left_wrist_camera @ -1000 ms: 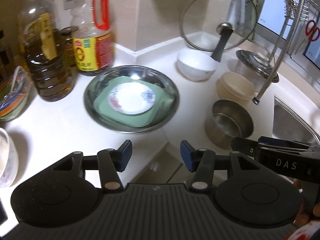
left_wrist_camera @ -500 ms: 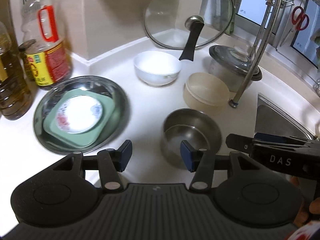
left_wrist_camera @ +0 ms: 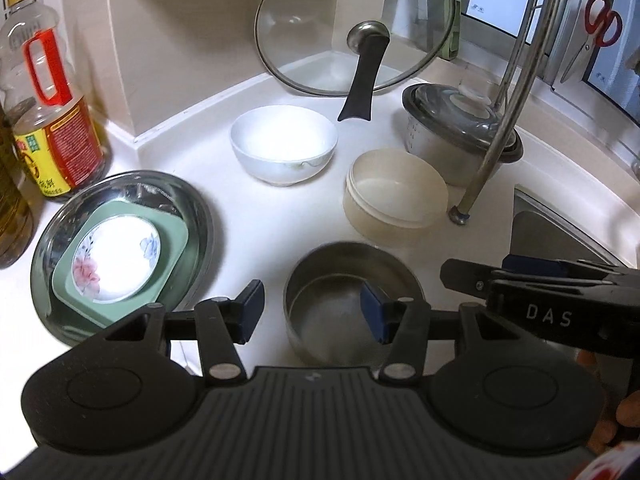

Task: Organize plates and bowls
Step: 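Move the right gripper away from the tray toward the cream plastic bowl, then close the right gripper on the cream plastic bowl's rim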

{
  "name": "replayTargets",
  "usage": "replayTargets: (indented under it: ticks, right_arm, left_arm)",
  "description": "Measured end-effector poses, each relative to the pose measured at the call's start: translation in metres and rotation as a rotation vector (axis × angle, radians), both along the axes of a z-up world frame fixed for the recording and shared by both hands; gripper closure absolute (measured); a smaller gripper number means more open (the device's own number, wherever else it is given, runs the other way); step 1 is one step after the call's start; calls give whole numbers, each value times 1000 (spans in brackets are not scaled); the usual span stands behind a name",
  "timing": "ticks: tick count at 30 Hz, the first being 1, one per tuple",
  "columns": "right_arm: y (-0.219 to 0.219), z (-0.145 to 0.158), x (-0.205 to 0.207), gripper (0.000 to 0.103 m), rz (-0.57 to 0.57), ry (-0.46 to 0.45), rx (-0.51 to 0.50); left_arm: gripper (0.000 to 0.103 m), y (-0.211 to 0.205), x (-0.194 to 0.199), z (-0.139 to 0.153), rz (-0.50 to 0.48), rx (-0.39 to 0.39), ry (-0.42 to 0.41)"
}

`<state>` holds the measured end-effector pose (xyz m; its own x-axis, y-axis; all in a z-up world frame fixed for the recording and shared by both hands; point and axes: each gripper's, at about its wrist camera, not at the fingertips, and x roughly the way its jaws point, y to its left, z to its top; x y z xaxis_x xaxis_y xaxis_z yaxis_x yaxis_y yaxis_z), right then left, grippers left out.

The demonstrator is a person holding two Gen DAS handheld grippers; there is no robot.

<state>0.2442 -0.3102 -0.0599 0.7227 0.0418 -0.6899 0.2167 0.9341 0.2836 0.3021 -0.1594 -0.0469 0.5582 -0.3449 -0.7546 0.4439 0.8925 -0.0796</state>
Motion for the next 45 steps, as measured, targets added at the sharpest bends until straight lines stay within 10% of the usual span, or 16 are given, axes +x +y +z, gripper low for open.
replayTargets:
  ticks: [34,45]
  right_arm:
    - [-26,-16,64,33,-295,36,24]
    - [-45,-30,79,48,-320,56,60]
  left_arm:
    - [54,-42,114,-17,-235,-24,55]
    - [60,-74,131,-30,-259,-16,97]
